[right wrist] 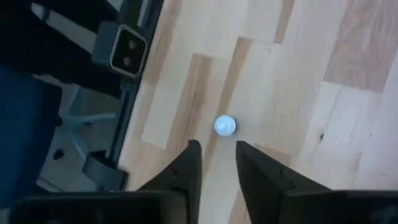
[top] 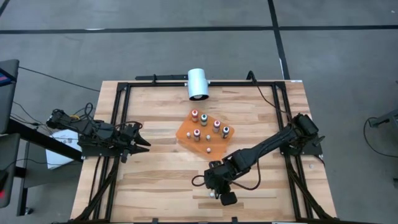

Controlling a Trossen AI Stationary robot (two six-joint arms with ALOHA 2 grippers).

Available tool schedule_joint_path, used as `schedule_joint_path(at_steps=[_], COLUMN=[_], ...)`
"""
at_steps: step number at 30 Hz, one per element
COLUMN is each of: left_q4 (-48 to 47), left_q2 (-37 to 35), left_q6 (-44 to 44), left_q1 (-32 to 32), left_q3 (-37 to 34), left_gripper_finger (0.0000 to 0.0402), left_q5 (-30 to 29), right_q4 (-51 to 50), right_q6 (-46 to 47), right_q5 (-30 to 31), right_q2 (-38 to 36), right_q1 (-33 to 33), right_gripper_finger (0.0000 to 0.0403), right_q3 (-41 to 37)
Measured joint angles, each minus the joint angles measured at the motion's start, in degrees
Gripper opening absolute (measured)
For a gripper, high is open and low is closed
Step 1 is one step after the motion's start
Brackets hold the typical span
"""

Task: Pick & Place food coloring
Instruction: Put the small black food coloring bottle into the bin

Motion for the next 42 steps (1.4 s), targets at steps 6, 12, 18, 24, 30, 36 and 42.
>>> schedule_joint_path(at_steps=[6,12,18,24,30,36,42], left_q4=[-0.98,-1.24,-1.26,-1.48,-1.47,-1.48,-1.5], left_q2=[0.0,0.0,0.0,0.0,0.0,0.02,0.02], left_q6=[-0.45,-0.66,-0.7,-0.78,-0.88,-0.92,-1.17], left_q1=[0.0,0.0,0.0,0.0,0.0,0.0,0.0], left_q3=[0.0,0.0,0.0,0.0,0.0,0.02,0.02], left_gripper_finger=[0.0122,0.0122,0.0122,0.0122,0.0122,0.0122,0.0122], left_q5=[0.12,0.84,1.14,1.21,2.09,2.14,2.14], right_q4=[-0.63,0.14,0.4,0.92,4.31,3.46,4.0], right_q6=[-2.1,-2.13,-2.09,-2.09,-2.07,-2.02,-2.04], right_q5=[0.26,0.21,0.53,1.7,1.36,2.79,2.99], right_q2=[0.14,2.67,3.65,3.67,6.1,6.46,6.45], right_q1=[0.54,1.19,1.2,0.9,0.94,0.65,0.66], right_gripper_finger=[0.0122,0.0142,0.0145,0.0141,0.0153,0.0177,0.0185], right_q3=[-0.02,-0.09,-0.09,-0.09,0.05,-0.11,-0.26])
